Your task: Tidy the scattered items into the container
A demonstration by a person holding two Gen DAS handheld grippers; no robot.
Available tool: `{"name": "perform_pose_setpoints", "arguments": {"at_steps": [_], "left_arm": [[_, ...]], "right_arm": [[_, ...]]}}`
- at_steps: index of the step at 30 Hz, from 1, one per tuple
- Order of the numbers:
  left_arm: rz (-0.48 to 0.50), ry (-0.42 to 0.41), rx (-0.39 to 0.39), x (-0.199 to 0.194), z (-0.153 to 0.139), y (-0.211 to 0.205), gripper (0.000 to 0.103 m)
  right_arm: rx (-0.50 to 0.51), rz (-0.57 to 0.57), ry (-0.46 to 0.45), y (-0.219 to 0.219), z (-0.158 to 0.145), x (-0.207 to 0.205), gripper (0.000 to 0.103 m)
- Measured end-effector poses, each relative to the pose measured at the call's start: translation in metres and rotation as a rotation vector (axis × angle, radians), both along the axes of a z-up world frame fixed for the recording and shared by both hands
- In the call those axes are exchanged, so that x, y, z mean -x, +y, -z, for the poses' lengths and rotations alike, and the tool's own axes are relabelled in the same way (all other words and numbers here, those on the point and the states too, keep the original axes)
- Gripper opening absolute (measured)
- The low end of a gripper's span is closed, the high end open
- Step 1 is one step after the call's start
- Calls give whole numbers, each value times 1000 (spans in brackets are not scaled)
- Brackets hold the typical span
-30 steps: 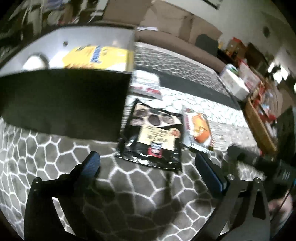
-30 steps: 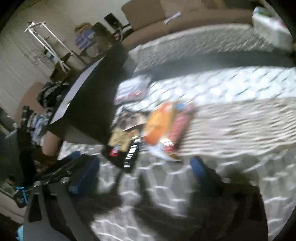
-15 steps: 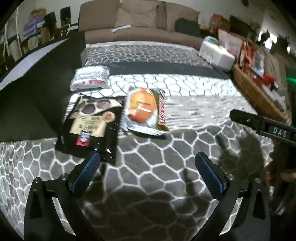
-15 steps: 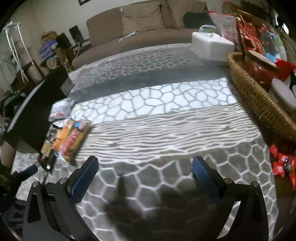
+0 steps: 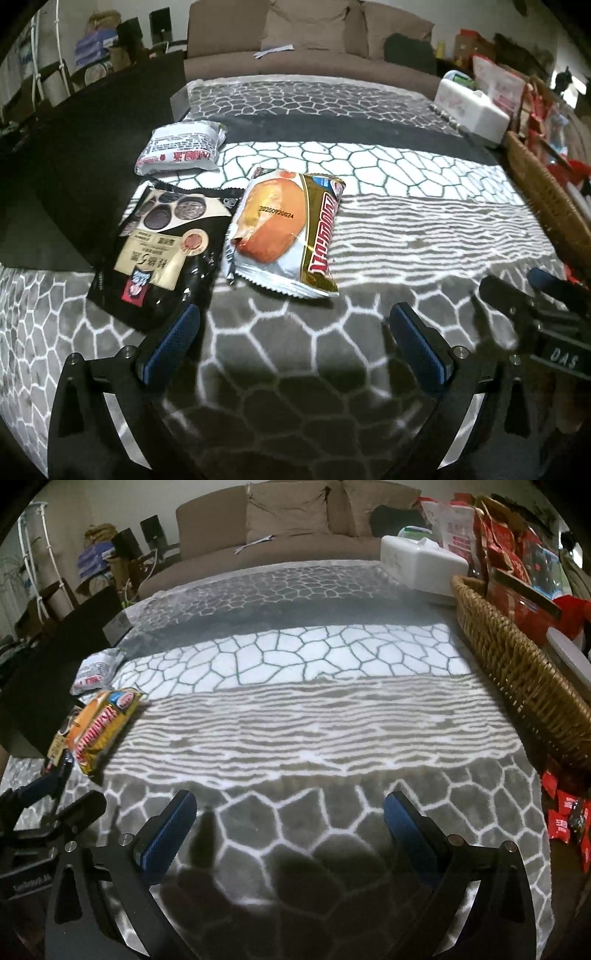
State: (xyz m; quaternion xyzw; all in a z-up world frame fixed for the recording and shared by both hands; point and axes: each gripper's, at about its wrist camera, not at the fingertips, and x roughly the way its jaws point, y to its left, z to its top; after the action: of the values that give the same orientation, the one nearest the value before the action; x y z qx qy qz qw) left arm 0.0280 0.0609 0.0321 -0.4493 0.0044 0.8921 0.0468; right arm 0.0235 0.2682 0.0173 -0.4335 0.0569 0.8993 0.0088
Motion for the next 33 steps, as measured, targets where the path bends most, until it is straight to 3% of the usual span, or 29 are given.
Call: {"name": "perform_pose_setpoints", "arguments": {"at_steps": [5, 9, 33], "left_arm": [[9, -20, 56, 8, 9, 8, 103], [13, -36, 26, 10, 11, 5, 103], [14, -35, 32, 10, 11, 7, 103]], "right_arm": [[-23, 10, -9, -1, 3, 5, 103], [-109, 8, -40, -11, 7, 9, 103], [-106, 9, -40, -15, 6, 9, 103]]}}
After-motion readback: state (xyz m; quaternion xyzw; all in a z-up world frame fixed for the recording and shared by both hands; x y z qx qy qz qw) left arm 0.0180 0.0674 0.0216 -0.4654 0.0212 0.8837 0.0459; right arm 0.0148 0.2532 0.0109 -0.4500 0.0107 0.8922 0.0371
